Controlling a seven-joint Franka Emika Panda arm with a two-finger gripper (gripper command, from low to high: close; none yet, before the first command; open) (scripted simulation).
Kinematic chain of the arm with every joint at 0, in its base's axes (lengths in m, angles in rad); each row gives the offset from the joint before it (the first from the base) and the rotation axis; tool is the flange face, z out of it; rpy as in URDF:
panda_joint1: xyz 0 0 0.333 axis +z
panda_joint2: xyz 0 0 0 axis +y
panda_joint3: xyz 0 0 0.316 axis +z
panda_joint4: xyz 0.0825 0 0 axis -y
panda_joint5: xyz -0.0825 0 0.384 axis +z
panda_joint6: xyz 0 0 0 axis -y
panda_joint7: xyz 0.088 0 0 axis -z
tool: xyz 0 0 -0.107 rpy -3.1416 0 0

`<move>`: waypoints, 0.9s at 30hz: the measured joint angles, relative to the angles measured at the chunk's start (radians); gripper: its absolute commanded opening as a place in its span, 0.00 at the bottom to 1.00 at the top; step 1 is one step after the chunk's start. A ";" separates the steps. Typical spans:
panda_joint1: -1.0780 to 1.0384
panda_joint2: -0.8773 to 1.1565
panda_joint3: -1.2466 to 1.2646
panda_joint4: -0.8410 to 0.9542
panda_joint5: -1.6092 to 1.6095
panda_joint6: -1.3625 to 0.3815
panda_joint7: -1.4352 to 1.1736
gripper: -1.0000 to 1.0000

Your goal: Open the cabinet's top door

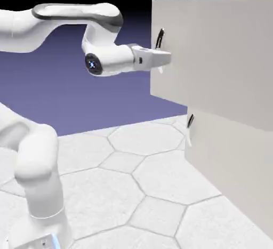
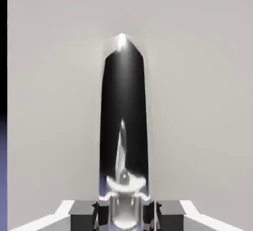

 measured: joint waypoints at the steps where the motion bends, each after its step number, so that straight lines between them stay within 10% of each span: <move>1: 0.033 -0.024 -0.033 -0.026 -0.044 -0.006 0.024 0.00; 27: 0.107 -0.606 -0.680 -0.372 -1.172 -0.496 0.649 0.00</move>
